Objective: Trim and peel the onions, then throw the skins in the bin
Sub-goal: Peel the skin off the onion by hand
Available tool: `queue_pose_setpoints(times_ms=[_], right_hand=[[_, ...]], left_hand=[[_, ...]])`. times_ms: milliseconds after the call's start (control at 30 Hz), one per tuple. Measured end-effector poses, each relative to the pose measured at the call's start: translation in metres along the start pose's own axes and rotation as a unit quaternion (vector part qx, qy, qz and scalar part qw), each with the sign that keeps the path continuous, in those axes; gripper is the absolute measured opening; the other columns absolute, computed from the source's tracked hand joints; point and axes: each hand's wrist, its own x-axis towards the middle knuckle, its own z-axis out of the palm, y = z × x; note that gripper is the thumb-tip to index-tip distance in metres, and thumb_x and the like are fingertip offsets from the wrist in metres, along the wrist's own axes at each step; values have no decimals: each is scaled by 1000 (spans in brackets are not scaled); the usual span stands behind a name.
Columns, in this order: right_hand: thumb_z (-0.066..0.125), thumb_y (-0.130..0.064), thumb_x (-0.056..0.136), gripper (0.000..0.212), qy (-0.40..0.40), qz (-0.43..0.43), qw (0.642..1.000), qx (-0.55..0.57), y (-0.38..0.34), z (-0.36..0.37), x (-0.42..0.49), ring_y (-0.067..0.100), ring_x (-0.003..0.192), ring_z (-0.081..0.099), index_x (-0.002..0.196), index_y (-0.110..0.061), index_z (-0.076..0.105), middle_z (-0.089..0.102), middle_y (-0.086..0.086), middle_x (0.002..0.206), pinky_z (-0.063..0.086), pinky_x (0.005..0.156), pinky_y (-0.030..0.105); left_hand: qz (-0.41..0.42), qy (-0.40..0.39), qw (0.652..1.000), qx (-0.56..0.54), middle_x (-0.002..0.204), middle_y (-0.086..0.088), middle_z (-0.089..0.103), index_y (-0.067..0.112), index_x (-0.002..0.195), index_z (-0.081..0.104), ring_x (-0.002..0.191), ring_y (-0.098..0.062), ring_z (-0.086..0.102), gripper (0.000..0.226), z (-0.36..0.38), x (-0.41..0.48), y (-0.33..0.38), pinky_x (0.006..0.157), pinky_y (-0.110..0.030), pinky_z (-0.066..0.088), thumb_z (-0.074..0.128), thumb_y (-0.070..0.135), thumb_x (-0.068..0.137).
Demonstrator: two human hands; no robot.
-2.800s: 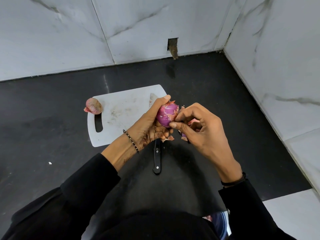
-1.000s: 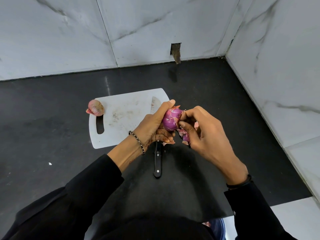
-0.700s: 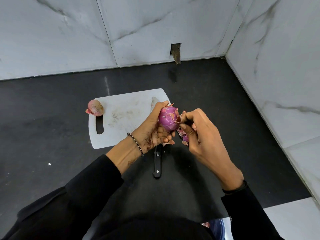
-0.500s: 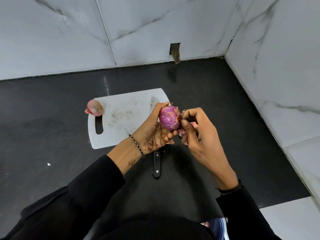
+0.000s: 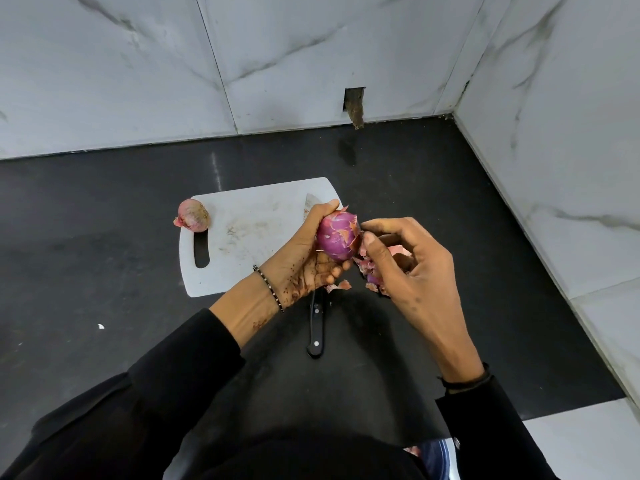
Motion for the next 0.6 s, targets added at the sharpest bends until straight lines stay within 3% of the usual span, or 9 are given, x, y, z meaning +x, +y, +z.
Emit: queue_pose_setpoints(times_ms=[67,300,400,500,600], right_hand=[[72,-22,94,14,-3,-16,1000,-1,-2,0,1,17,92,68,107,-18,73,66,-11,100,58,69,37],[83,-27,84,21,14,-8,1000,19,3,5,2,19,92,69,102,-19,75,66,-12,100,60,72,44],[85,-23,83,19,18,17,998,54,4,7,2,19,88,71,99,-17,76,69,-9,98,61,72,46],[84,-20,83,17,17,18,998,57,2,7,3,17,94,71,97,-16,76,69,-9,96,61,76,38],[81,-17,86,10,-3,-2,999,44,1,7,2,15,92,69,95,-16,75,67,-8,97,59,67,25]], left_hand=[[16,15,1000,7,74,-12,63,6,111,61,46,-13,58,59,2,0,0,42,-19,50,52,60,90],[45,43,997,45,88,-18,63,9,107,65,52,-15,56,58,12,-4,-1,43,-21,50,54,62,87],[63,55,995,62,78,-15,63,5,108,63,49,-14,55,64,13,-4,0,43,-20,48,51,64,87],[75,67,992,76,68,-12,62,7,93,67,48,-15,55,61,14,-6,0,45,-21,49,50,65,87],[88,82,989,90,69,-14,63,7,91,69,49,-16,57,62,13,-7,-1,46,-22,49,49,66,87]])
